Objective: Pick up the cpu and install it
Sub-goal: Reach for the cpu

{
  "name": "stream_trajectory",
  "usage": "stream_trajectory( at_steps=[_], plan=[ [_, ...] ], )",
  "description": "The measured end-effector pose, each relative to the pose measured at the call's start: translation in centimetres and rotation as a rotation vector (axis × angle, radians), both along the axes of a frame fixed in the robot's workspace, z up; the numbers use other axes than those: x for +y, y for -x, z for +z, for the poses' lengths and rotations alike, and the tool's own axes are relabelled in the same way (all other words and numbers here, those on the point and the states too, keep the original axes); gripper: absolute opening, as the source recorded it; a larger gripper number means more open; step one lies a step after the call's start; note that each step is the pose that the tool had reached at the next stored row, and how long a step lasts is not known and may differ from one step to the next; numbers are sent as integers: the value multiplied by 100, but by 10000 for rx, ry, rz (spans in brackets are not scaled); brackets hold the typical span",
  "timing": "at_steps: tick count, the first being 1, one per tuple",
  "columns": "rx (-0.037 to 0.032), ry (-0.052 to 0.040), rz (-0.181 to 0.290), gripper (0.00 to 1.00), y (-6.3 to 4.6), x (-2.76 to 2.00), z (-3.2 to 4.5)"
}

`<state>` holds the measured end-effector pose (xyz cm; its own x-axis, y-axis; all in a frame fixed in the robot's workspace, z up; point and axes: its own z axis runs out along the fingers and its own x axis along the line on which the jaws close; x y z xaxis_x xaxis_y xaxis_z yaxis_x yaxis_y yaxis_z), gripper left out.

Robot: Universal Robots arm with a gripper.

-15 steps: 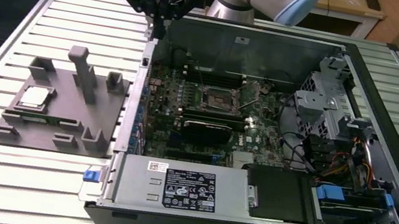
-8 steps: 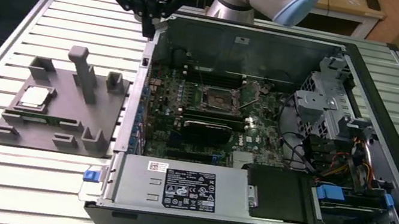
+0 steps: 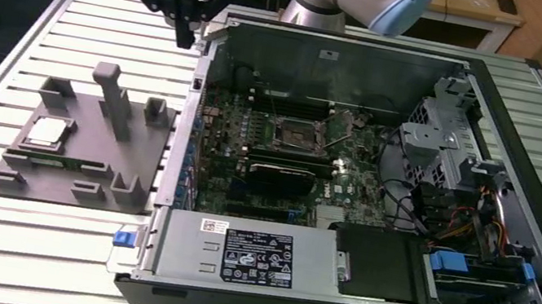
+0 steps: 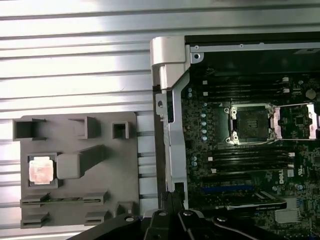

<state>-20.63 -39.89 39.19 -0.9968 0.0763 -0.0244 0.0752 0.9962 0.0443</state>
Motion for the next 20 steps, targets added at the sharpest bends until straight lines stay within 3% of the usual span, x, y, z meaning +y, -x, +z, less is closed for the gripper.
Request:
stream_trajectory(
  at_steps=[20],
  plan=[
    [-3, -1, 1, 11, 469, 0, -5]
  ],
)
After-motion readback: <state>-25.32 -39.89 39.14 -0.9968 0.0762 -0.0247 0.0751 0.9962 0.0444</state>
